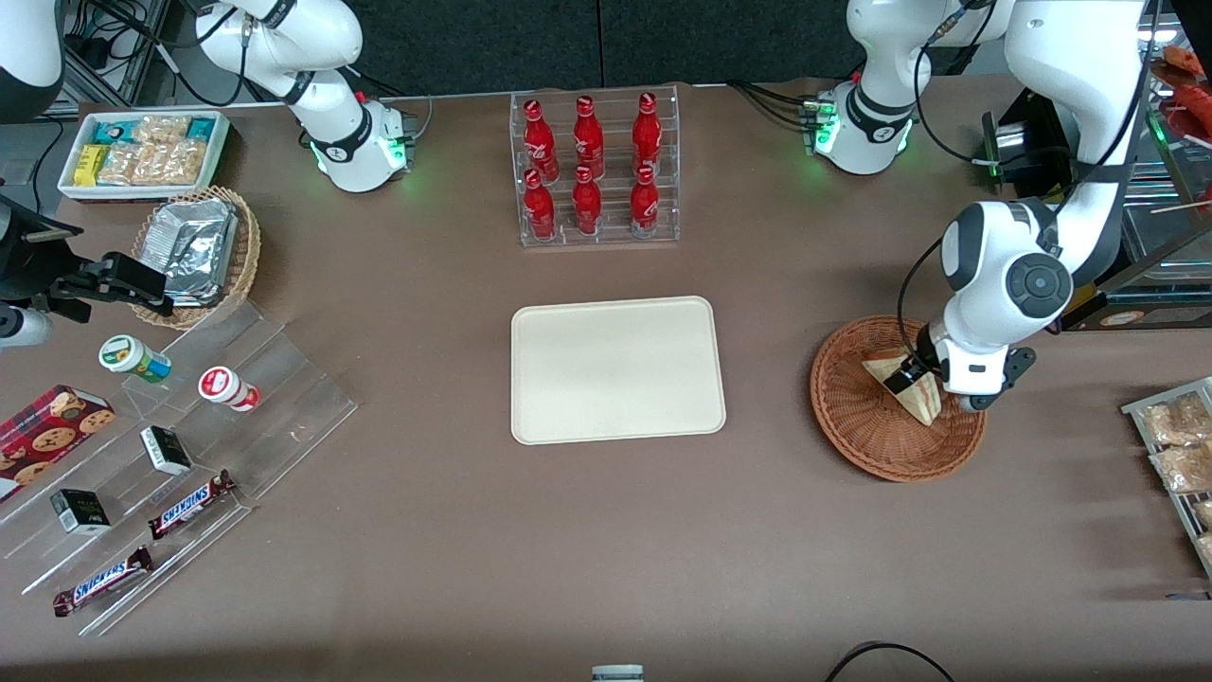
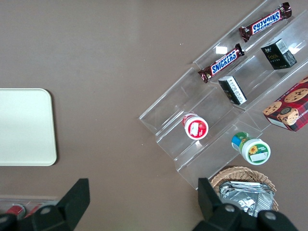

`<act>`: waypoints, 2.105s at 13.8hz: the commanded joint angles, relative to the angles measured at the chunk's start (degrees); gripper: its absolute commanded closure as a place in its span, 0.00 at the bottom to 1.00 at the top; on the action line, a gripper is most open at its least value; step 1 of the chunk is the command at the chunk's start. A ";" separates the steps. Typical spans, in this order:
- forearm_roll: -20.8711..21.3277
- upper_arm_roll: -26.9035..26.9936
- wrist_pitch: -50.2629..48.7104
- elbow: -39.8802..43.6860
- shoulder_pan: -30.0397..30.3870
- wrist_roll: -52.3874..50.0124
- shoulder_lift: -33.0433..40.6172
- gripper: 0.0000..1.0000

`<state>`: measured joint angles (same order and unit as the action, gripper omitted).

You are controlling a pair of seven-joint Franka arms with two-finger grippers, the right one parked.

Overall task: Place sandwich from basket to tray
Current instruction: 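Close the left gripper on the wrapped sandwich's end, then lift the sandwich and carry it over the cream tray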

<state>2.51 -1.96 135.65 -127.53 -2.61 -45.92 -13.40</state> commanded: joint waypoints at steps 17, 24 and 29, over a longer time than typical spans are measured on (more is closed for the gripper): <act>2.51 -1.20 -28.42 19.77 -11.52 -1.89 -0.66 1.00; -4.88 -1.46 -27.98 31.09 -27.16 -3.03 -7.49 1.00; -4.26 -1.46 -28.42 42.34 -33.94 -2.25 -16.99 1.00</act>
<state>-1.76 -4.30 108.75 -92.16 -34.65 -48.68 -25.57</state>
